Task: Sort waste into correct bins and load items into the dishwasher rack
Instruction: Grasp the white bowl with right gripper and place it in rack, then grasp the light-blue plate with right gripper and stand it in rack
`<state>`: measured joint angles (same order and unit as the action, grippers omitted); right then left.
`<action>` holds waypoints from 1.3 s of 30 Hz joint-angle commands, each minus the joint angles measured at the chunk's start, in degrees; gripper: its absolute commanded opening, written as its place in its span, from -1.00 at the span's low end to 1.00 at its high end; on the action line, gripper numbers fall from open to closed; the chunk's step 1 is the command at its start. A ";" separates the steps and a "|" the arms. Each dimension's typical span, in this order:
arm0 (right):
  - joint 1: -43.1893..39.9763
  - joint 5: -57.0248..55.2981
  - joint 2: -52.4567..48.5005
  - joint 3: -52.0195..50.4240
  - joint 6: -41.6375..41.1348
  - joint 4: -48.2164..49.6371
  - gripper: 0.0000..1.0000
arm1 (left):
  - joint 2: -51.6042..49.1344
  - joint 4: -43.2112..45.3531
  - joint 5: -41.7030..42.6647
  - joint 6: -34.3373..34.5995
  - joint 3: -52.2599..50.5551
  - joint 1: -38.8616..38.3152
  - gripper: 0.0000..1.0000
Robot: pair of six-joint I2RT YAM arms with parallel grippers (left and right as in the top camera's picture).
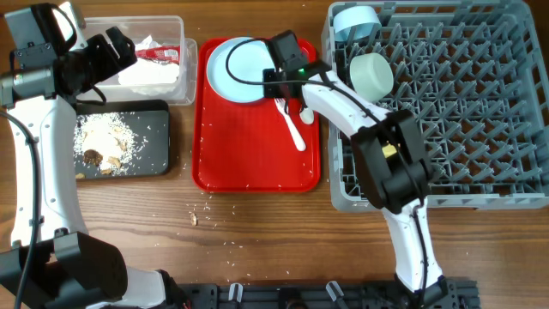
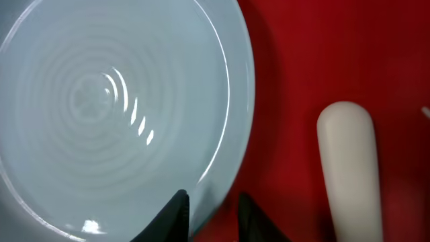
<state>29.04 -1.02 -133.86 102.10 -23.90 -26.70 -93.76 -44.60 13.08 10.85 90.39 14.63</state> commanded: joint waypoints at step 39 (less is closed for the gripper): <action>-26.05 -44.04 29.29 -0.39 65.42 -11.56 -0.91 | 0.22 0.11 -0.57 0.31 0.59 0.28 1.00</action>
<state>3.57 -47.51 -100.64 102.02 34.54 -40.34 -93.76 -44.51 13.08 10.85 90.39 14.63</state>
